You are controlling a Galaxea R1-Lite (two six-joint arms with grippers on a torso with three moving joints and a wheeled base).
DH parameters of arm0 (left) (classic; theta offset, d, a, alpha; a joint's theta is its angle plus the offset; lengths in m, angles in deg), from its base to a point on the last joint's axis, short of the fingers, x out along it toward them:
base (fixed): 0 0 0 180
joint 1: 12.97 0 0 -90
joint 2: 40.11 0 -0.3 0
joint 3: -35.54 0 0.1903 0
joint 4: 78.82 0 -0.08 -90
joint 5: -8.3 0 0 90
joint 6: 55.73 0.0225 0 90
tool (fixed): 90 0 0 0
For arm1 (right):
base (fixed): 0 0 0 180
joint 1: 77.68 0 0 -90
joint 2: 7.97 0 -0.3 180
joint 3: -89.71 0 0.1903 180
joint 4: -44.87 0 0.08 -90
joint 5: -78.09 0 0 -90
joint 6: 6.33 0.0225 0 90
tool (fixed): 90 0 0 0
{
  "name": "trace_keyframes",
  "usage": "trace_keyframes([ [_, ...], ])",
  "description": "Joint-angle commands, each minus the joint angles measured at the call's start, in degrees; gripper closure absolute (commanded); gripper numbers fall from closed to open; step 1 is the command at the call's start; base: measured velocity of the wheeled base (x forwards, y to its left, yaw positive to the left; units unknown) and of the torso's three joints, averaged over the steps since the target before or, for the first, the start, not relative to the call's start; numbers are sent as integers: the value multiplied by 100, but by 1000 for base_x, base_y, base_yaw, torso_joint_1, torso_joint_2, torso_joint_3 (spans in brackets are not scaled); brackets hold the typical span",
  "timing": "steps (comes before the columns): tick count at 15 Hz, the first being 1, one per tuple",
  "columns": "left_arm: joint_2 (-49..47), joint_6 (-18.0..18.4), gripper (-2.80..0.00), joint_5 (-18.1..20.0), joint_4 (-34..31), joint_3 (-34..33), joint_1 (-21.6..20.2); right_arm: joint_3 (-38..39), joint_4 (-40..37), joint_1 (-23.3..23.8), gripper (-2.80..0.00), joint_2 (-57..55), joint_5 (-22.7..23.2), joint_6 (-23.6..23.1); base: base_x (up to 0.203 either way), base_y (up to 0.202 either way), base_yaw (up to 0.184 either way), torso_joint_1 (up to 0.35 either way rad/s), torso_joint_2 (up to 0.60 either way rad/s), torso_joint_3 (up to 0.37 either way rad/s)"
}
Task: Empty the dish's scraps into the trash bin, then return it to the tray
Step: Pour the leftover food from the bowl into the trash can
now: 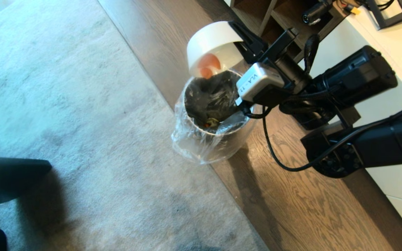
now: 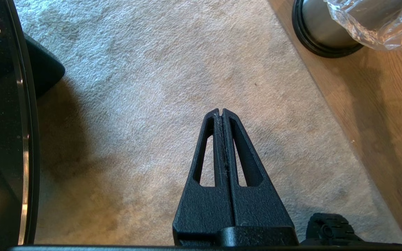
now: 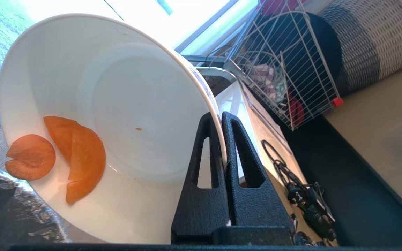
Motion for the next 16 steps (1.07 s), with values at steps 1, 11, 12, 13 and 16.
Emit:
trace_keyframes([
  [1,2,-5,0,-2,1,0,0,-35,261,84,0,115,28,-47,0,0,0,0,0,0],
  [11,2,-5,0,-2,1,0,0,-300,261,83,0,109,269,-56,0,0,0,0,0,0],
  [12,2,-5,0,-2,1,0,0,-304,261,81,0,123,279,-72,0,0,0,0,0,0],
  [13,2,-5,0,-2,1,0,0,-307,262,79,0,167,334,-107,0,0,0,0,0,0],
  [16,2,-5,0,-2,1,0,0,-330,261,73,0,346,511,-159,0,0,0,0,0,0],
])
